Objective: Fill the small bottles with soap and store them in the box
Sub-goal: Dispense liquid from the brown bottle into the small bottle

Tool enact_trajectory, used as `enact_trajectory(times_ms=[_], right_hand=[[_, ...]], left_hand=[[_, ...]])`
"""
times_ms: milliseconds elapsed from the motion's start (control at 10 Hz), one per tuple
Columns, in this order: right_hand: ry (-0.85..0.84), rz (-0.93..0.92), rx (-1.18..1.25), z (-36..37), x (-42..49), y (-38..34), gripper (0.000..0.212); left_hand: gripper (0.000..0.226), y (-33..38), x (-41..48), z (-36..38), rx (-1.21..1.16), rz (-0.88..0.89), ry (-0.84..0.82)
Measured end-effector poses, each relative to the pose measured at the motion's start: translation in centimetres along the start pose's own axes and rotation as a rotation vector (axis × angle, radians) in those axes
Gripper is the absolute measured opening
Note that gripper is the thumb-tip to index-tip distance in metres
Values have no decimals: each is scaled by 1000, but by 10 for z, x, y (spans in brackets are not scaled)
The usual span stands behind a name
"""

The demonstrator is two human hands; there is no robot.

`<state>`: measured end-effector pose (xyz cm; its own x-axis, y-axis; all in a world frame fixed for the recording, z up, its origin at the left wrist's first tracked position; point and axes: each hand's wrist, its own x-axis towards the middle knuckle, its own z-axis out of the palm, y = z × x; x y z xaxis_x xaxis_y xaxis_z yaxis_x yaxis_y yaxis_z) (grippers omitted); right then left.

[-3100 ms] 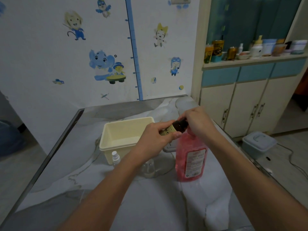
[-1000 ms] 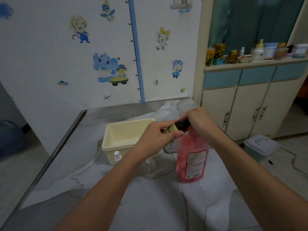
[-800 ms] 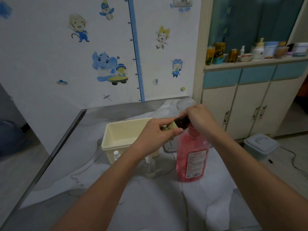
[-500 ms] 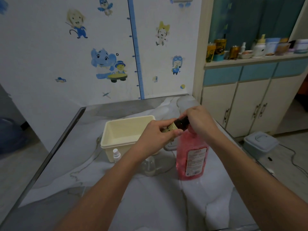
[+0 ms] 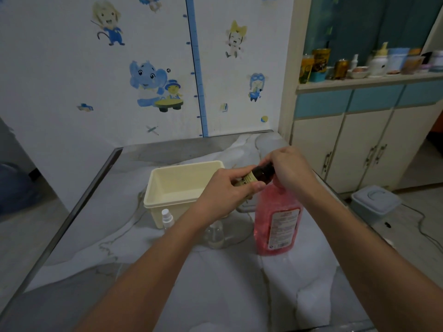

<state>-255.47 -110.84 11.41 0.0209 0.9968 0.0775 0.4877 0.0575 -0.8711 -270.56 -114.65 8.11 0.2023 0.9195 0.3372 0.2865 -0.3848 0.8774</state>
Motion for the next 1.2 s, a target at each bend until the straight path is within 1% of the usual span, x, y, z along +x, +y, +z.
enact_trajectory(times_ms=[100,200,300,400,500,600,700,800,900,1000,1100,1200], right_hand=[[-47,44,-65,5,3,-3,40],[-38,81,-27,-1,0,-14,50],[-65,75,99,-4,6,-13,23],[-47,15,20,-6,7,-11,21],[-32,42,-123,1,-1,-8,44],[0,2,-18,2,4,3,15],[8,-17,-64,3,4,3,17],[-43,-83,-373,0,5,-3,36],[-78,-150,-327,-9,4,-5,14],[-42,-182,-273,-12,4,-5,22],[-56,-165,-410,-5,7,-5,31],[-43,-63,-269,0,-1,-5,49]], left_hand=[[33,1,-1,-1,7,-5,-1],[33,5,1,-4,29,8,-10],[37,8,4,-7,34,26,-9],[35,7,3,-6,16,31,-8],[34,2,2,-3,8,18,-9],[34,-1,0,0,-16,5,-2],[34,0,-1,1,-30,8,-3],[33,5,-1,-1,-10,18,-4],[34,10,1,-5,27,38,2],[35,9,1,-6,34,48,-1],[35,3,0,-3,-9,24,-4],[33,0,-1,1,-39,13,-6]])
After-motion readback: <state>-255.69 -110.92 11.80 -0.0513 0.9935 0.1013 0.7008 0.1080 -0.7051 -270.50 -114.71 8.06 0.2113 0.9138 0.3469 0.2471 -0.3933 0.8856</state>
